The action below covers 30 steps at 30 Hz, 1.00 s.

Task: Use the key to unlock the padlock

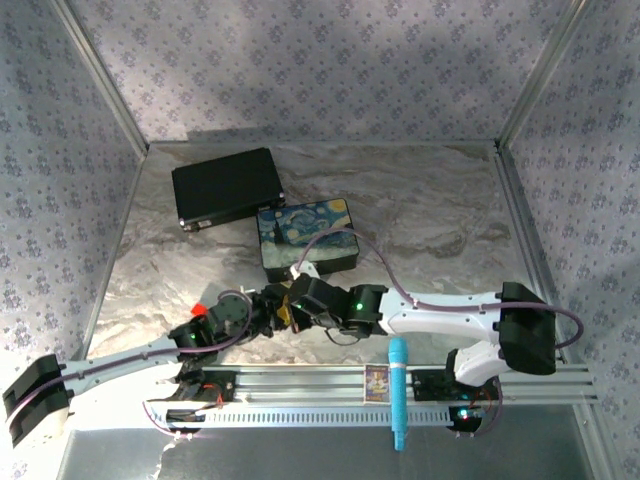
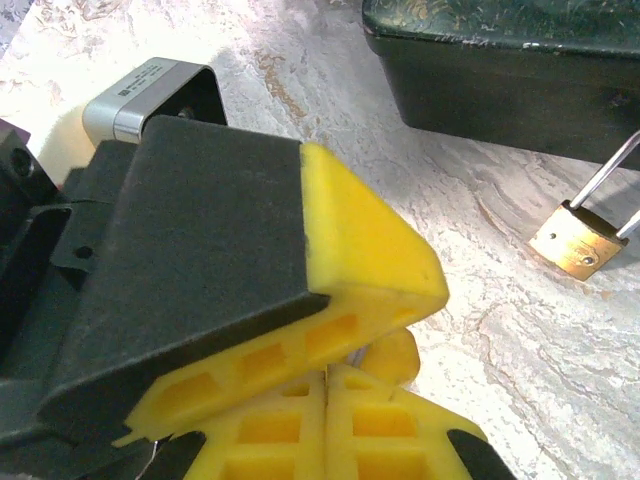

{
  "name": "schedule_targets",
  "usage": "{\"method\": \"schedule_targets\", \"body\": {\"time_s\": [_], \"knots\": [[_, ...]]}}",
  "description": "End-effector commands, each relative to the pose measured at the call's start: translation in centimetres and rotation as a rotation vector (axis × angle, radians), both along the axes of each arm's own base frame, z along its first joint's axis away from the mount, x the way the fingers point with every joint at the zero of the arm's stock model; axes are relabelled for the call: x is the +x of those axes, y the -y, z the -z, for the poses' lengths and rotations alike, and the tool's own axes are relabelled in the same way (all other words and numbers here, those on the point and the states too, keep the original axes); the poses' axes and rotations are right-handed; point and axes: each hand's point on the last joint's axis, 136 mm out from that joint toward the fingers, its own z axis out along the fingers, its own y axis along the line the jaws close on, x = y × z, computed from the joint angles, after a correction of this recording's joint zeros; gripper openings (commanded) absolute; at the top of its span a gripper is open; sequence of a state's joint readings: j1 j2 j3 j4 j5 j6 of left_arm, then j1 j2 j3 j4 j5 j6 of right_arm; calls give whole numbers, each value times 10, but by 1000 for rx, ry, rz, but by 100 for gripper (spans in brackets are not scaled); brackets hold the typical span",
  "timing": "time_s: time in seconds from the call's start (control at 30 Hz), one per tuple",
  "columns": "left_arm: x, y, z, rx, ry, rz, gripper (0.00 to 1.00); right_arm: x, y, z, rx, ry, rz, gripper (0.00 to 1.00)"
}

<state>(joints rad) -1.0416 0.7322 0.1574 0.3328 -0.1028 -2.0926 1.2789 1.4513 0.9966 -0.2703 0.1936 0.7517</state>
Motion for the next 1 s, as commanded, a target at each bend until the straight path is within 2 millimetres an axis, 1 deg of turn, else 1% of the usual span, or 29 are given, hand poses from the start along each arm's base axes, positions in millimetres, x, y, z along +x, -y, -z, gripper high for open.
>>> {"method": "schedule_targets", "body": {"time_s": [0.0, 0.17, 0.4, 0.5, 0.57, 0.6, 0.67, 0.7, 0.73, 0.77, 0.8, 0.87, 0.9, 0.97], "knots": [[-3, -4, 10, 34, -23, -3, 34, 4, 0, -18, 72, 18, 25, 0], [-3, -3, 7, 33, -7, 5, 19, 7, 6, -17, 87, 7, 35, 0], [-3, -3, 9, 68, 2, 15, 0, 9, 13, -11, 80, 0, 49, 0], [-3, -3, 8, 99, 15, 25, 0, 10, 17, -9, 86, -7, 61, 0], [-1, -6, 4, 150, 49, 27, 0, 11, 19, -9, 105, -13, 73, 0], [1, -8, 1, 184, 78, 28, 0, 11, 21, -11, 120, -17, 79, 8], [11, -14, -13, 269, 191, 21, 0, 15, 27, -16, 158, -30, 98, 60], [14, -17, -15, 313, 226, 21, 0, 18, 32, -19, 176, -38, 118, 75], [19, -18, -22, 335, 280, 20, 0, 21, 36, -23, 208, -45, 125, 84], [24, -16, -32, 337, 352, 19, 0, 23, 38, -29, 254, -47, 109, 88], [27, -15, -39, 357, 406, 27, 0, 25, 40, -34, 294, -44, 91, 98], [31, -17, -53, 469, 507, 66, 0, 30, 44, -46, 420, -67, 69, 99], [33, -16, -65, 508, 561, 83, 0, 32, 45, -54, 483, -65, 49, 99], [34, -12, -84, 537, 660, 110, 0, 30, 45, -70, 572, -43, -12, 98]]}}
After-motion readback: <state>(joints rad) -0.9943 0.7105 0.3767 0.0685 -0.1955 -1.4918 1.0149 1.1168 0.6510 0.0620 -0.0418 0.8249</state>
